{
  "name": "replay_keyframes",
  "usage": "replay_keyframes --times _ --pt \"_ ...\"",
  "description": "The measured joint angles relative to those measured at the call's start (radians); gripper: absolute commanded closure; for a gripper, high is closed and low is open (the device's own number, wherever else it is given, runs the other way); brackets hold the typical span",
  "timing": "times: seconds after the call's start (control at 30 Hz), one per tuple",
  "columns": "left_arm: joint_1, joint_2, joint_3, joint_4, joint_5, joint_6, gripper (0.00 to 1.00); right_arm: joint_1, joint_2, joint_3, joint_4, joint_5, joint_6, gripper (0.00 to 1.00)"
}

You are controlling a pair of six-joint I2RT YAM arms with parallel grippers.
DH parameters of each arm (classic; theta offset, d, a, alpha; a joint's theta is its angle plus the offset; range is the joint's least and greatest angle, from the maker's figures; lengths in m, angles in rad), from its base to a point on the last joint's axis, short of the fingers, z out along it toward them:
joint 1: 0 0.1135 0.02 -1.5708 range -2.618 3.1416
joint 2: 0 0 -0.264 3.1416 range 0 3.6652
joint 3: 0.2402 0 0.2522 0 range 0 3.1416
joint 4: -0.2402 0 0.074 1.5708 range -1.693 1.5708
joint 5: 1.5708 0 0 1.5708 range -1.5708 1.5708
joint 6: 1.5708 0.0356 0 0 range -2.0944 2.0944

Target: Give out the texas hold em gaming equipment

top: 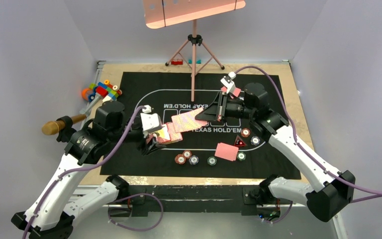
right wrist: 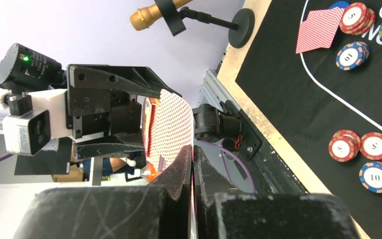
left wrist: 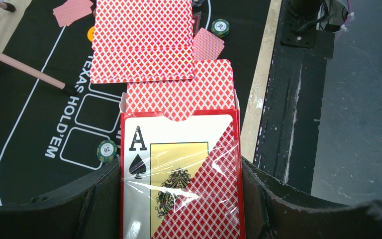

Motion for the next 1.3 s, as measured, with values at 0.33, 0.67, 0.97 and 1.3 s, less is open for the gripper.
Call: replay_keyframes --times 0.33,0.67,0.97,1.3 --pt "0.000 -0.012 -0.016 0.004 0.000 0.000 1.00 -0.005 0.000 0.017 0.018 -0.041 0.017 1.00" --pt "0.000 -0.013 -0.016 0.006 0.000 0.000 1.00 0.011 -0.001 0.006 0.042 -0.049 0.042 1.00" --pt "0.000 -0.013 -0.016 0.005 -0.004 0.000 1.00 0.046 -0.001 0.026 -0.063 -0.049 0.012 1.00" --pt "0.000 -0.007 -0.016 0.006 -0.003 0.000 1.00 0.048 0.000 0.087 -0.151 -0.050 -0.029 1.00"
